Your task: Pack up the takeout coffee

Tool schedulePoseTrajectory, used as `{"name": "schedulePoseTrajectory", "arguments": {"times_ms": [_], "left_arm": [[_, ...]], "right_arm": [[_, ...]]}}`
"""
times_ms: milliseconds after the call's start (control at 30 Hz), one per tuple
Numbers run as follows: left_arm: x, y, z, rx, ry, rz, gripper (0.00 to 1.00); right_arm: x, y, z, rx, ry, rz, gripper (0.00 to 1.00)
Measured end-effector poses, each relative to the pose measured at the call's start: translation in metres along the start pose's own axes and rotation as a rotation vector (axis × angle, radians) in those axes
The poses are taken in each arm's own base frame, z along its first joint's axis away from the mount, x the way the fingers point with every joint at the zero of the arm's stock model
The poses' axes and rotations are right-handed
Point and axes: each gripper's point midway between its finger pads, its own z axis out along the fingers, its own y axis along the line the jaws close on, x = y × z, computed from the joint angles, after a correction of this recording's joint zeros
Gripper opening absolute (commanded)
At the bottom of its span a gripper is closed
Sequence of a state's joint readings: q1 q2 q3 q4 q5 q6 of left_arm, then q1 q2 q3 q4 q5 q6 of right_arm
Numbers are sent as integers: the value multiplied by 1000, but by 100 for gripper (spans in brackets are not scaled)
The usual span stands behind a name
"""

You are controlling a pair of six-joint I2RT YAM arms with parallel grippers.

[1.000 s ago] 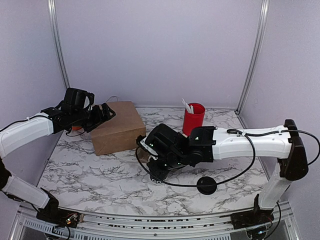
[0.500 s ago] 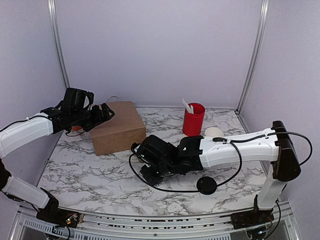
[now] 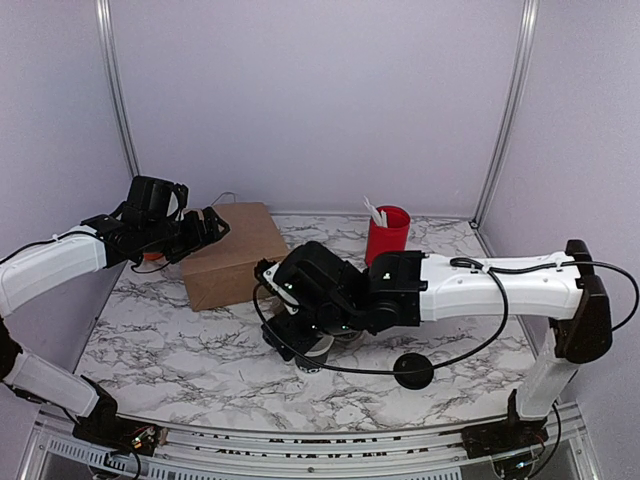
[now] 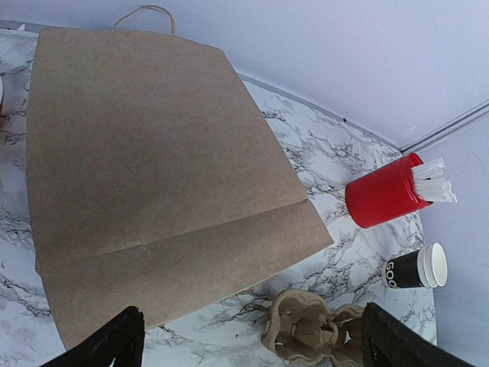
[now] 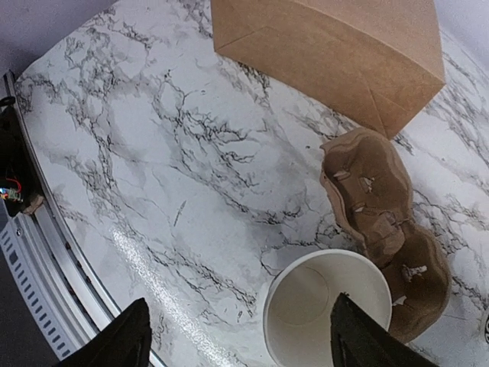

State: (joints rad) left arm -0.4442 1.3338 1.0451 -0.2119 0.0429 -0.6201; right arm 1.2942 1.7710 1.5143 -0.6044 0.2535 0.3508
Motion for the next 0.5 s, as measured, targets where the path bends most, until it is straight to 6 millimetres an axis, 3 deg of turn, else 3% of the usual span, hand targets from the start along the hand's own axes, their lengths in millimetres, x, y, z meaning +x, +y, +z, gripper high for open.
{"name": "schedulePoseTrajectory", "arguments": {"times_ms": [133, 267, 367, 500], "left_arm": [[-1, -1, -1, 2, -4, 1, 99], [-4, -2, -5, 7, -15, 9, 99], [-6, -3, -8, 7, -27, 22, 99], [-10, -3, -11, 1, -44, 35, 99]], "right_arm": [[-16, -16, -23, 18, -47, 32, 91], [-31, -53, -51, 61, -114, 108, 93], [-27, -85, -70, 115, -146, 166, 93], [-3, -124, -85, 180, -145, 242, 94]]}}
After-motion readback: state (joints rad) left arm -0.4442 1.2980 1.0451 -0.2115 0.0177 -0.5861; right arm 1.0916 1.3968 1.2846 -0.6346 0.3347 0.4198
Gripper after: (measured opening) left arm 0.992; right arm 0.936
